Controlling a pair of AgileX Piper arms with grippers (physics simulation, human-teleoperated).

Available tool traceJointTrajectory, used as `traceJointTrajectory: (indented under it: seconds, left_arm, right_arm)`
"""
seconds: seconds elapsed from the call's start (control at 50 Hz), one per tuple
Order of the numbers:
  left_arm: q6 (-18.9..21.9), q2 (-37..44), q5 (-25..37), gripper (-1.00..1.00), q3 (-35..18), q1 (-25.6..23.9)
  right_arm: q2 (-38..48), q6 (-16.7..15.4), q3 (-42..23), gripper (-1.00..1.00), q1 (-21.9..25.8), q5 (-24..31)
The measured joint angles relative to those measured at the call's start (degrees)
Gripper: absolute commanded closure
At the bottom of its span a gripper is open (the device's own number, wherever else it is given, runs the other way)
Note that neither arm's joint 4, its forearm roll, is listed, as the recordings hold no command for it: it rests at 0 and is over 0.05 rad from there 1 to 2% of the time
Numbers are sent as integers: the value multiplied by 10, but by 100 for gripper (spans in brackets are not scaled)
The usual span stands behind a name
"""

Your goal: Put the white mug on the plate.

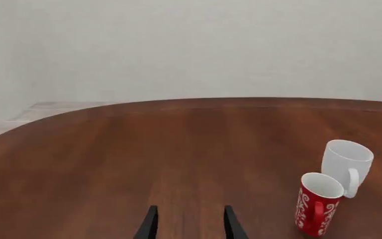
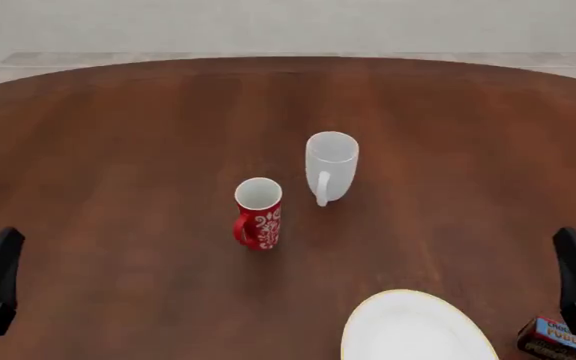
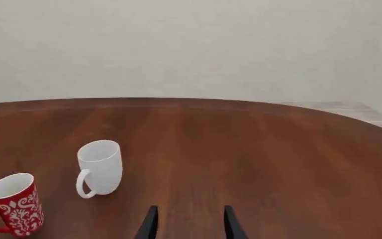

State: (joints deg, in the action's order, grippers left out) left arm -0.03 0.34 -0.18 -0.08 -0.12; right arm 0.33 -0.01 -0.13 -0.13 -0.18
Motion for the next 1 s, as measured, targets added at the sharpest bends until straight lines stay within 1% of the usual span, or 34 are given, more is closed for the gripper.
traceJointTrajectory:
  seconds: [0.52,0.62,0.66,0.74,0.82,0.9,1.0]
  left_arm:
    - [-1,3,1,-100,-2,2]
    - [-1,4,0,-100,-2,2]
    - [-1,5,0,-100,-2,2]
    - [-1,6,-2,-100,-2,3]
    - [-1,9,-6,-100,-1,6]
    - [0,10,-8,-100,-1,6]
    - [0,11,-8,-100,-1,6]
  right_arm:
    - [1,0,-1,-100,1,1]
    - [1,-5,-1,-100,1,1]
    - [7,-5,-1,-100,1,-2]
    - [45,-16,-4,-100,6,-21]
    - [75,-16,-18,-100,11,-21]
    - [100,-8,-40,-100,17,-10]
    - [126,2,-83,-100,25,22]
